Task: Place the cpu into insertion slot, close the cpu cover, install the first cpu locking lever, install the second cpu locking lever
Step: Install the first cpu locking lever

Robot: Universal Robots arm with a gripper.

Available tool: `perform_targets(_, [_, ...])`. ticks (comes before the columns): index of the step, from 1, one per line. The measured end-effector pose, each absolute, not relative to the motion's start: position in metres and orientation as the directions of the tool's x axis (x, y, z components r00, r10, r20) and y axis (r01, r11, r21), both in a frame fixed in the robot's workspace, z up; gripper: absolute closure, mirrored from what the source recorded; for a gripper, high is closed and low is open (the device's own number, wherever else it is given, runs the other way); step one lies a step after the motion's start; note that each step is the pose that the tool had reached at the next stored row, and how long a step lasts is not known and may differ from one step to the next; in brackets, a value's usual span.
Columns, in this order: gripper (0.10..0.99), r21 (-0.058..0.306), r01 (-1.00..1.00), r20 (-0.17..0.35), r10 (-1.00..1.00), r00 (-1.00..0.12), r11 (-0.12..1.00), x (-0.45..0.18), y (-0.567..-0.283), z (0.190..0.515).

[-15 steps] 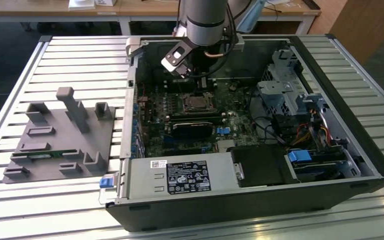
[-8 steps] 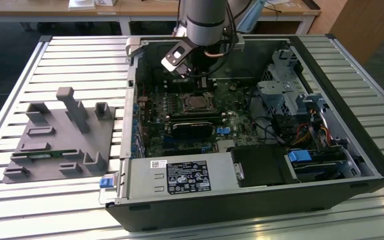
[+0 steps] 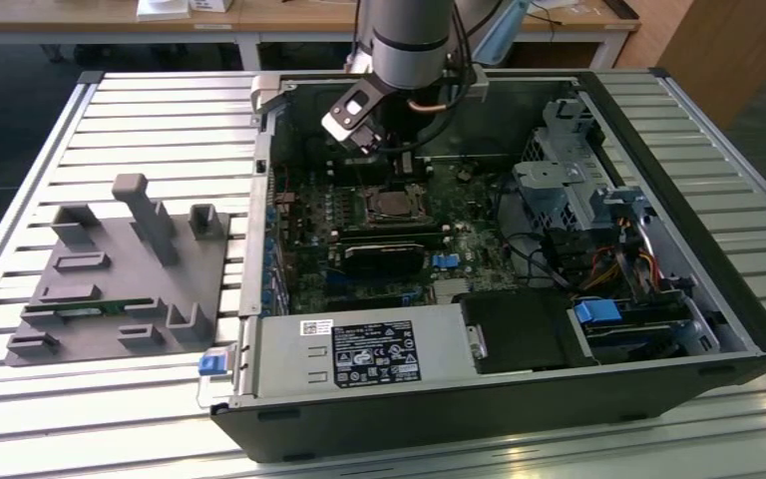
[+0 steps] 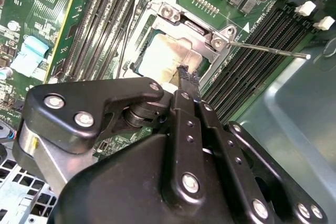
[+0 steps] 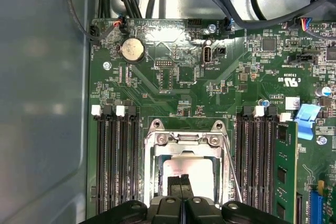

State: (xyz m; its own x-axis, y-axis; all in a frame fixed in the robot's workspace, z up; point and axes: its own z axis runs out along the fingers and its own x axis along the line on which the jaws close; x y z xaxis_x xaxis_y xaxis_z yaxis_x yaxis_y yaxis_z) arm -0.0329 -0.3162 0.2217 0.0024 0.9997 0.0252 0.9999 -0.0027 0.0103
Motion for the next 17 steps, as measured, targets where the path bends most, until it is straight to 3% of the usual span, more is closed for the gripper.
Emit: perform_targets(17, [0.98, 0.01, 1.0, 0.025, 1.0, 0.002, -0.003, -0.0329, -0.3162, 0.2263])
